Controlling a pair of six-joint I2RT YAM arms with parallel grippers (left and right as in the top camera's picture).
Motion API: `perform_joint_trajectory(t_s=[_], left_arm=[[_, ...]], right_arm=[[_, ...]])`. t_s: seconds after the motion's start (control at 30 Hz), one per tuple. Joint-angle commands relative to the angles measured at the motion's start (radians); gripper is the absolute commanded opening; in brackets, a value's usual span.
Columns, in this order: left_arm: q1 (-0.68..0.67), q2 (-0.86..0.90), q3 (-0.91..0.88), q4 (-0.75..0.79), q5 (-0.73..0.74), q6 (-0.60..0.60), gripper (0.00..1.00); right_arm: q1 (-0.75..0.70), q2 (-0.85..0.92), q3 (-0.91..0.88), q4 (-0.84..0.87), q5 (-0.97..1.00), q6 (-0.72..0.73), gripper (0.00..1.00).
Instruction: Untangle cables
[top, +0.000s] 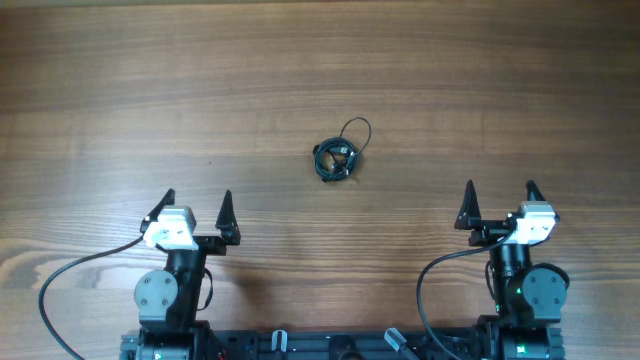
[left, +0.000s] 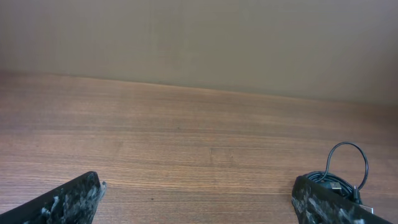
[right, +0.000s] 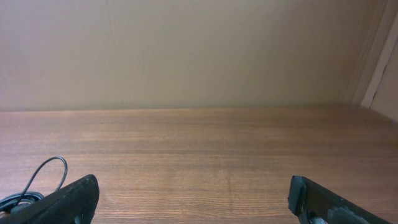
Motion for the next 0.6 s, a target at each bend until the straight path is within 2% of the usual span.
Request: perform_joint_trajectory(t_s=[0.0,0.57], left_arm=[[0.009,-0.008,-0.011,0.003,-0.003,0.019,1.00],[0.009,-0.008,-0.011,0.003,-0.003,0.019,1.00]], right_arm=[[-0.014,-0.008,-0.001,0.001,0.020,0.014,1.00],[-0.014,0.020,-0.001,0.001,0.020,0.014,1.00]])
